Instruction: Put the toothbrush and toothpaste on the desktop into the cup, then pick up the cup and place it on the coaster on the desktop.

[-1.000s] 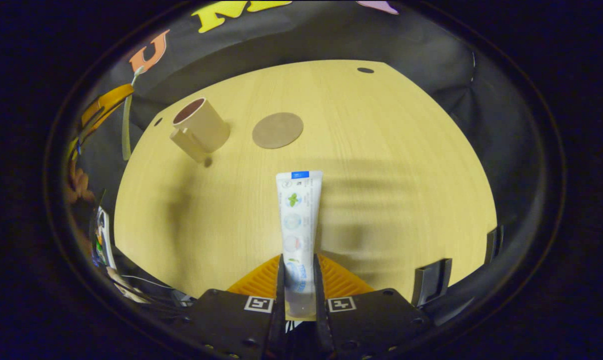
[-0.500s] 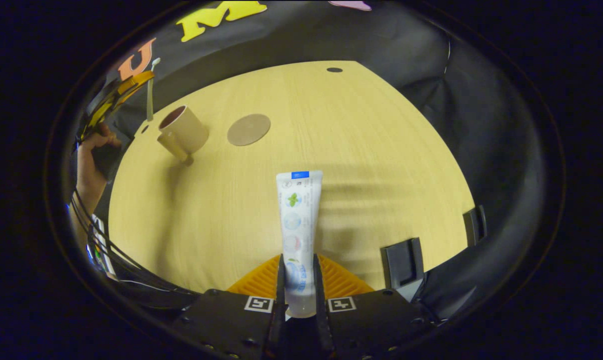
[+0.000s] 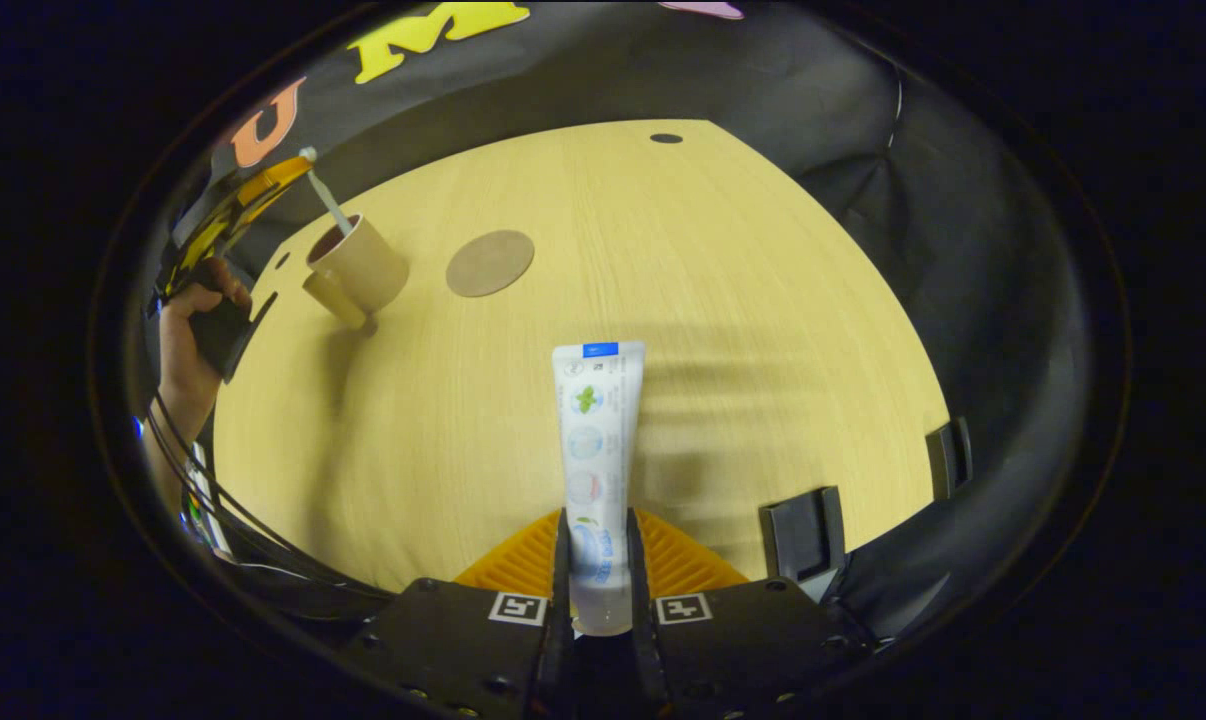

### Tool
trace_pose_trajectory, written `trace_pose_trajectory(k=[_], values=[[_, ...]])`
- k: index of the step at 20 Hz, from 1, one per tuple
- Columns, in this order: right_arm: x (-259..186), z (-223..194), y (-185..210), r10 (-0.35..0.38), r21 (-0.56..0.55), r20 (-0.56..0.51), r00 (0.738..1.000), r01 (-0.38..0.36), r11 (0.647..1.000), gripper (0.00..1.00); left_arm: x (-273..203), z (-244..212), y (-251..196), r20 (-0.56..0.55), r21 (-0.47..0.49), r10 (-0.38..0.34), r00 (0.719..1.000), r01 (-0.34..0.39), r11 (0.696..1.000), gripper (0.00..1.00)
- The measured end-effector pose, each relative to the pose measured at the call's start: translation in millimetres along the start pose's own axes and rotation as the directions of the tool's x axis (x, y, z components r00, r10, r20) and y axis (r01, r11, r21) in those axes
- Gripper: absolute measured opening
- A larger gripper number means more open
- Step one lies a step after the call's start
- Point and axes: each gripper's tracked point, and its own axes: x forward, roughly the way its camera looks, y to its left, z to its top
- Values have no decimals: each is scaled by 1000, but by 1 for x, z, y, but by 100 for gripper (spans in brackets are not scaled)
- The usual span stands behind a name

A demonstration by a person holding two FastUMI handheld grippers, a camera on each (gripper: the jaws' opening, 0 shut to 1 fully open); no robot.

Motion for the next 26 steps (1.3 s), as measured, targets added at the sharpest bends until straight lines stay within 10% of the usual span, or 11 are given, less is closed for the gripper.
trace_pose_trajectory(k=[5, 6, 9, 16, 26], values=[[5, 0, 0, 15, -18, 9, 1000, -15, 1000, 25, -13, -12, 1, -31, 9, -7, 999, 7, 1000, 36], [4, 1, 0, 20, -24, 15, 1000, -19, 1000, 25, -16, -13, 1, -37, 14, -8, 999, 9, 1000, 67], [4, 19, 21, 43, -54, 37, 998, -41, 998, 25, -29, -3, 5, -19, 23, 4, 1000, -4, 1000, 96], [-15, 93, 105, 179, -199, 213, 961, -137, 970, 25, -77, 18, 39, 1, 92, 59, 998, -59, 994, 97], [-39, 221, 259, 405, -422, 463, 788, -206, 883, 25, -151, 30, 108, -34, 102, 208, 977, -204, 974, 97]])
